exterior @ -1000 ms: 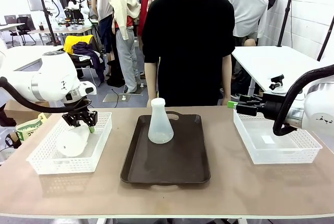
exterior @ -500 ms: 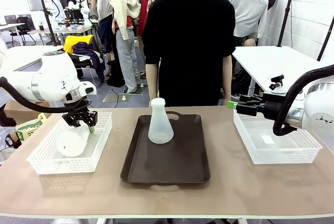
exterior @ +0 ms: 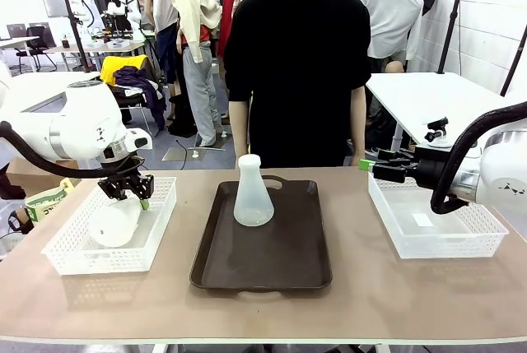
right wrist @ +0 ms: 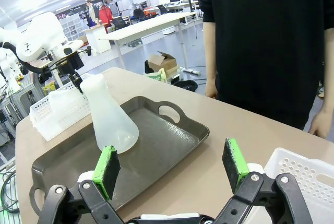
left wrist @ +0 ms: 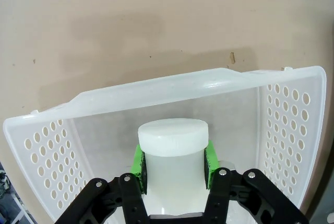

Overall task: Prepare the laboratory tools.
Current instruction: Place the picked Big flask upright in the Handle tray as directed by the person.

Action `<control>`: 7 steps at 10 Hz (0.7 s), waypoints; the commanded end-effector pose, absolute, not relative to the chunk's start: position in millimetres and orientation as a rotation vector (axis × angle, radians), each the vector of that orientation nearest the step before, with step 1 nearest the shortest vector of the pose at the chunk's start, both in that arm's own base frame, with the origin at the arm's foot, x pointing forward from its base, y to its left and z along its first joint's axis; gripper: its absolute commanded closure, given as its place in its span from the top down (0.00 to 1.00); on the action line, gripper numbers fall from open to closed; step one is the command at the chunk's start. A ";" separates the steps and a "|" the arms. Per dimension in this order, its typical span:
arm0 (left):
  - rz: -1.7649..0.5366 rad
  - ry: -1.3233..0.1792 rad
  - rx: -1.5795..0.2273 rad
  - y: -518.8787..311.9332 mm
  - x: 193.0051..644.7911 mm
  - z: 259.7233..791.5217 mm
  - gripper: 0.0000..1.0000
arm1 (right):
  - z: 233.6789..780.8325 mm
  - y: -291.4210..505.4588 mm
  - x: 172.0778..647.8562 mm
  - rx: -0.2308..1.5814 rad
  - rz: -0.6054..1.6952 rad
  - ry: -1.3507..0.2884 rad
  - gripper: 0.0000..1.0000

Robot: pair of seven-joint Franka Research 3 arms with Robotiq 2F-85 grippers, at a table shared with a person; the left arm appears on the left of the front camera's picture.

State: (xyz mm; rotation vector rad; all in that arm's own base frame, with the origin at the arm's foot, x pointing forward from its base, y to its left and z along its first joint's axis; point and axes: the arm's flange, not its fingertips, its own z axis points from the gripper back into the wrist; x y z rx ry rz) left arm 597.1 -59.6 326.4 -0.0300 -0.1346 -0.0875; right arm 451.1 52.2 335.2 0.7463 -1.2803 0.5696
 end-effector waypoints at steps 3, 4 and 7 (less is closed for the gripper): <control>-0.126 -0.199 -0.014 -59.7 583.9 349.4 0.00 | 335.7 52.2 452.1 0.739 0.575 -1.269 1.00; -0.141 -0.247 -0.004 -57.1 574.4 372.8 0.00 | 335.7 52.2 452.1 0.739 0.575 -1.269 1.00; -0.108 -0.282 -0.020 -47.4 557.0 415.3 0.00 | 335.7 52.2 452.1 0.739 0.575 -1.269 1.00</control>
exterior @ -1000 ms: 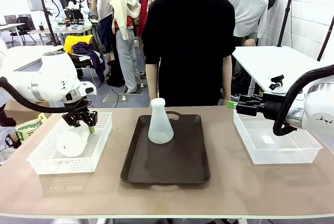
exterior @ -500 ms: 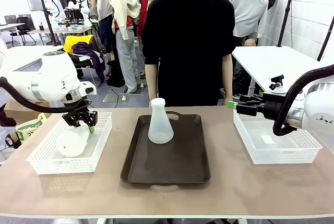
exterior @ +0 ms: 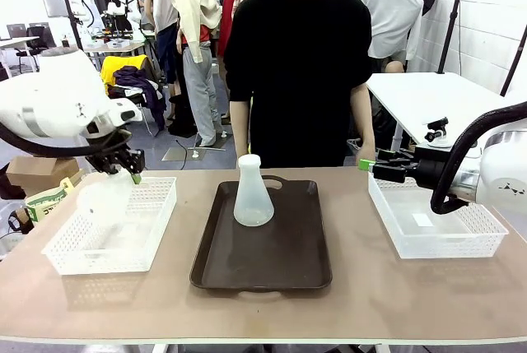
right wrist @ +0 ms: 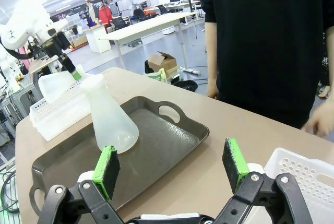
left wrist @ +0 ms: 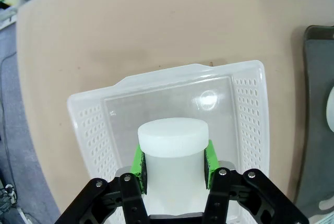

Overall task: Prepare the laboratory tools.
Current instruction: Place the picked Big flask upright in the Handle tray as directed by the person.

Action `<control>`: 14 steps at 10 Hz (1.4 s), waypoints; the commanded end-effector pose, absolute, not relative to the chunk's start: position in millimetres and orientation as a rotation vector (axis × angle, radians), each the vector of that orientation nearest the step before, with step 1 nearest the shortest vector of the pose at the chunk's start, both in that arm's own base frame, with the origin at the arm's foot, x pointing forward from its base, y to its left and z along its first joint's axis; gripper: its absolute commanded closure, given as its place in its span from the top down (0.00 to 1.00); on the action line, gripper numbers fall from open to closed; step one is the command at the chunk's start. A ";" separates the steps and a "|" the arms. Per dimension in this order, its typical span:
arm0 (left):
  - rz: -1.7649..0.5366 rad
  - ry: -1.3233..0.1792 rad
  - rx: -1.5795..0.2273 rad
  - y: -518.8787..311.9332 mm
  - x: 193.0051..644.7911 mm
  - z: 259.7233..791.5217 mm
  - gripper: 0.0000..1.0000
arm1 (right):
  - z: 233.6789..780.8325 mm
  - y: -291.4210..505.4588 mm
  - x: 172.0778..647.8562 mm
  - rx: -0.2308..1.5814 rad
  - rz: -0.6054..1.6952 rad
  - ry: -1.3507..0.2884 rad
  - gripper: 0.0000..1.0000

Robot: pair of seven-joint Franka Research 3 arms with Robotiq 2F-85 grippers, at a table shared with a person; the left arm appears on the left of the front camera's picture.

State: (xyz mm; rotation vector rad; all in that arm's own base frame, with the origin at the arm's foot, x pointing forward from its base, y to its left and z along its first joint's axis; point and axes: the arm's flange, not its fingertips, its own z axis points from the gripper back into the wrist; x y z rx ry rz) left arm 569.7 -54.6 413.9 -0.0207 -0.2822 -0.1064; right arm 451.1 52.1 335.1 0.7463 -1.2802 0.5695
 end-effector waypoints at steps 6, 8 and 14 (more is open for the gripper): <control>-0.094 -0.346 -0.063 -42.4 533.9 463.3 0.00 | 335.7 52.2 452.1 0.739 0.575 -1.269 1.00; -0.090 -0.344 -0.044 -50.2 542.3 457.9 0.00 | 335.7 52.2 452.1 0.739 0.575 -1.269 1.00; -0.240 -0.470 -0.245 -62.6 512.3 489.0 0.00 | 335.7 52.2 452.1 0.739 0.575 -1.269 1.00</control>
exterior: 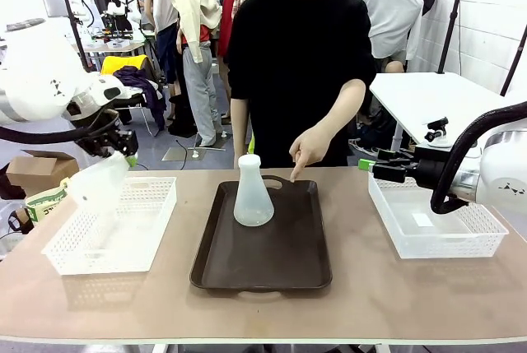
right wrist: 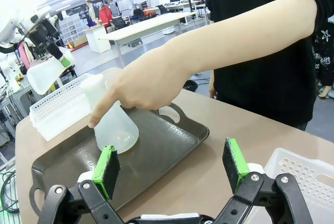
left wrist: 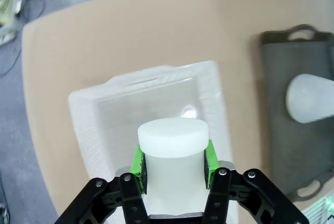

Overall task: Prepare the laboratory tools.
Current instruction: Place the picked Big flask upright in the Handle tray as directed by the person.

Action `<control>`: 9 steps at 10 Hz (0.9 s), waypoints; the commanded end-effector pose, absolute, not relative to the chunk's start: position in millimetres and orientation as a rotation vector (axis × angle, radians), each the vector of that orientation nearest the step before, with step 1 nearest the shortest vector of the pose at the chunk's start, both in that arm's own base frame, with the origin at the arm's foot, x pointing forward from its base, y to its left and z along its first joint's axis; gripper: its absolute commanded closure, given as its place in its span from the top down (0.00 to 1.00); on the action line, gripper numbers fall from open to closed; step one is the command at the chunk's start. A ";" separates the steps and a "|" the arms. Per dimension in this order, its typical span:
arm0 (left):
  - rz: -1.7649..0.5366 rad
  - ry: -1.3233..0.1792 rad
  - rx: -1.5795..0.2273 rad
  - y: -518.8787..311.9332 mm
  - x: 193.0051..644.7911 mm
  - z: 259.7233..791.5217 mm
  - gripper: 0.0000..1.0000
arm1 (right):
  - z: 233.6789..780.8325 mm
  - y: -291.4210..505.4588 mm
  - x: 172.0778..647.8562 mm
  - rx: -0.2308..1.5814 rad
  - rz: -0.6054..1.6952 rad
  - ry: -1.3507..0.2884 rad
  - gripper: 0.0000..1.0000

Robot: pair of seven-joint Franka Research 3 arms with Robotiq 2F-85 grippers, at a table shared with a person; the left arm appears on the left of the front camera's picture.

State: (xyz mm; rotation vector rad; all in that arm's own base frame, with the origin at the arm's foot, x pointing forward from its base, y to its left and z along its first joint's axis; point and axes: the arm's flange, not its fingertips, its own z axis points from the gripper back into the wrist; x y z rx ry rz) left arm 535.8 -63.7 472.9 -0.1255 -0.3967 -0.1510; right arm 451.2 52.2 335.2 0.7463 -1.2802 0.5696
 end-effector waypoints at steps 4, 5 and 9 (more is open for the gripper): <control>-0.554 -0.819 -0.739 -68.5 489.5 519.2 0.00 | 335.7 52.2 452.1 0.739 0.575 -1.269 1.00; -0.588 -0.880 -0.818 -72.4 485.9 518.2 0.00 | 335.7 52.2 452.1 0.739 0.575 -1.269 1.00; -0.676 -1.077 -0.892 -104.7 452.4 504.9 0.00 | 335.7 52.2 452.1 0.739 0.575 -1.269 1.00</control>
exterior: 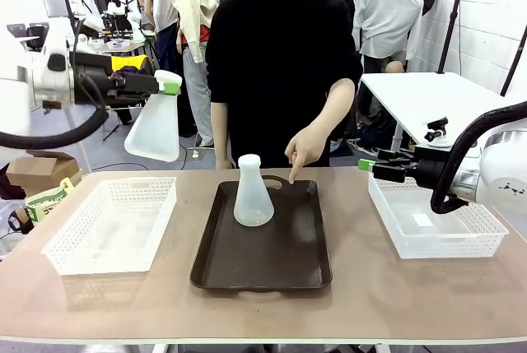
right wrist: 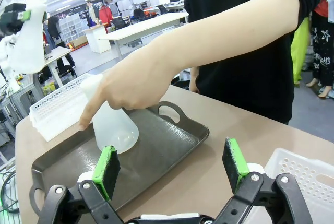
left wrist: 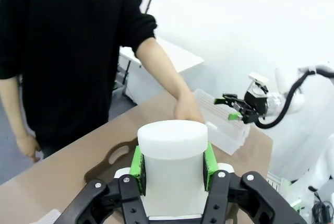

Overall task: Prepare the laboratory tools.
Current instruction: Place the picked Big flask upright in the Handle tray as directed by the person.

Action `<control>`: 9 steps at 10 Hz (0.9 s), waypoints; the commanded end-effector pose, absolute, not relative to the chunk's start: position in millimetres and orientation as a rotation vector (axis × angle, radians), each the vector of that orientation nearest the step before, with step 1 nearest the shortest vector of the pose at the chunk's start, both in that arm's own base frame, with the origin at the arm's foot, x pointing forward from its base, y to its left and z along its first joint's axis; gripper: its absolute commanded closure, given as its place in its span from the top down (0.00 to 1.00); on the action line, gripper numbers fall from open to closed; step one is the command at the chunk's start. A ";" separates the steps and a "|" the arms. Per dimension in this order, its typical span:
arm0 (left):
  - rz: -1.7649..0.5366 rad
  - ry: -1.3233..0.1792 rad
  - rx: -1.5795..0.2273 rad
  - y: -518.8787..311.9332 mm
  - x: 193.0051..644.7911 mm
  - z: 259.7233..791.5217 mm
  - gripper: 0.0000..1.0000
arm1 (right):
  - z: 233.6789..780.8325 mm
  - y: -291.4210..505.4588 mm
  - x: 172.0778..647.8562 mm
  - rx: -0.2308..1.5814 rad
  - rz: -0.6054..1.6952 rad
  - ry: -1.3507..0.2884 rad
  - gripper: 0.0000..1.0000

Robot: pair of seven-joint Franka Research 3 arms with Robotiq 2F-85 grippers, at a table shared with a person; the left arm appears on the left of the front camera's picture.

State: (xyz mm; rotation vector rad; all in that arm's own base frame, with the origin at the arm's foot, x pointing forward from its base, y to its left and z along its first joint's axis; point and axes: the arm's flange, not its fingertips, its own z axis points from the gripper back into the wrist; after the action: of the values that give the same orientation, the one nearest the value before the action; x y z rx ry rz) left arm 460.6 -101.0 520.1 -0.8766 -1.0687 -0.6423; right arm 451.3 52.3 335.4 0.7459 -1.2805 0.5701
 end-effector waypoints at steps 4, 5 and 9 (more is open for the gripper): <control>-0.642 -1.069 -0.877 -101.0 460.6 520.1 0.00 | 335.7 52.2 452.1 0.739 0.575 -1.269 1.00; -0.643 -1.048 -0.884 -103.2 456.4 507.8 0.00 | 335.7 52.2 452.1 0.739 0.575 -1.269 1.00; -1.045 -1.162 -1.020 -178.3 414.0 462.6 0.00 | 335.7 52.2 452.1 0.739 0.575 -1.269 1.00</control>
State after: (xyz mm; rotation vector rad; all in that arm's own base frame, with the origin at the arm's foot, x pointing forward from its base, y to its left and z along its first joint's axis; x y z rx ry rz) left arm 426.9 -160.4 478.0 -0.9608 -1.0858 -0.9427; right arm 451.3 52.5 335.3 0.7462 -1.2801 0.5704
